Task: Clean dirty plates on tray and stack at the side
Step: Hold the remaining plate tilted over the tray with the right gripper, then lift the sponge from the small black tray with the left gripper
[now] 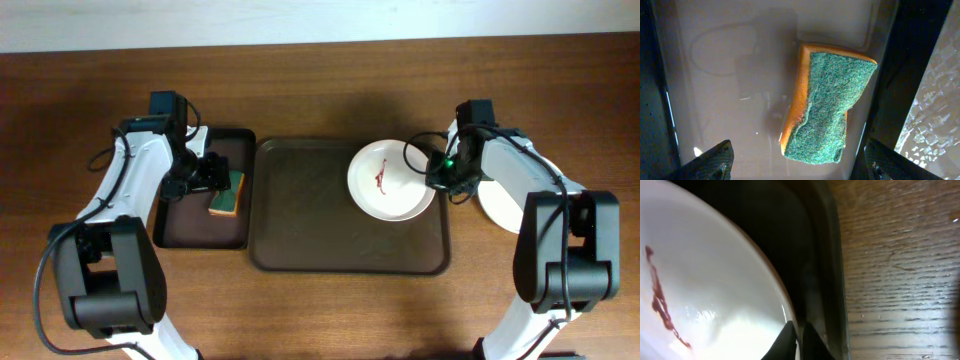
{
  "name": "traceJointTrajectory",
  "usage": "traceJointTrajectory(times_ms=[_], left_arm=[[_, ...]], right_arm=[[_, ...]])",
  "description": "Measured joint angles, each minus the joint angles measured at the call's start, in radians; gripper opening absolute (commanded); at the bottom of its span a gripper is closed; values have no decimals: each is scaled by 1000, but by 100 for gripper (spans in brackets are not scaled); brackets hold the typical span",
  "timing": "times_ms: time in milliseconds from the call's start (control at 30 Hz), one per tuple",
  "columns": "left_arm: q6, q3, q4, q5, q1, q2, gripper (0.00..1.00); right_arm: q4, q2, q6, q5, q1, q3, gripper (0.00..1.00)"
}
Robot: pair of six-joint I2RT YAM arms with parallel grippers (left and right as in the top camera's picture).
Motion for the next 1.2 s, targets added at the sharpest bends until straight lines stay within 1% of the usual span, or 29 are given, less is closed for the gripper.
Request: traceJointTrajectory(times_ms=[133,233,300,333,400,433,467,567,700,900,1200], left_arm=[[0,0,0,0,0,0,82],[0,0,0,0,0,0,82],[0,0,0,0,0,0,79],[0,0,1,0,0,0,77],[0,-13,19,0,0,-2,64],[4,-26,34,0,0,-4,60],[5,-43,60,0,0,-6,59],[7,-89,131,5,-6,-8,60],[7,-104,169,6,-47,-8,60],[7,-105,192,8,-103,-8,56],[7,-115,193,8,-105,-8,56]], right_arm=[[-13,0,-3,-7,32,0,4],[-11,0,8,-27,140,0,4],[-6,0,31,-34,216,0,4],[1,0,46,-39,253,0,4],[3,0,61,-45,283,0,4],[4,0,64,-45,286,0,4],[4,0,64,-45,286,0,4],[4,0,65,-45,286,0,4],[3,0,68,-45,286,0,4],[4,0,68,-45,286,0,4],[4,0,73,-45,286,0,4]])
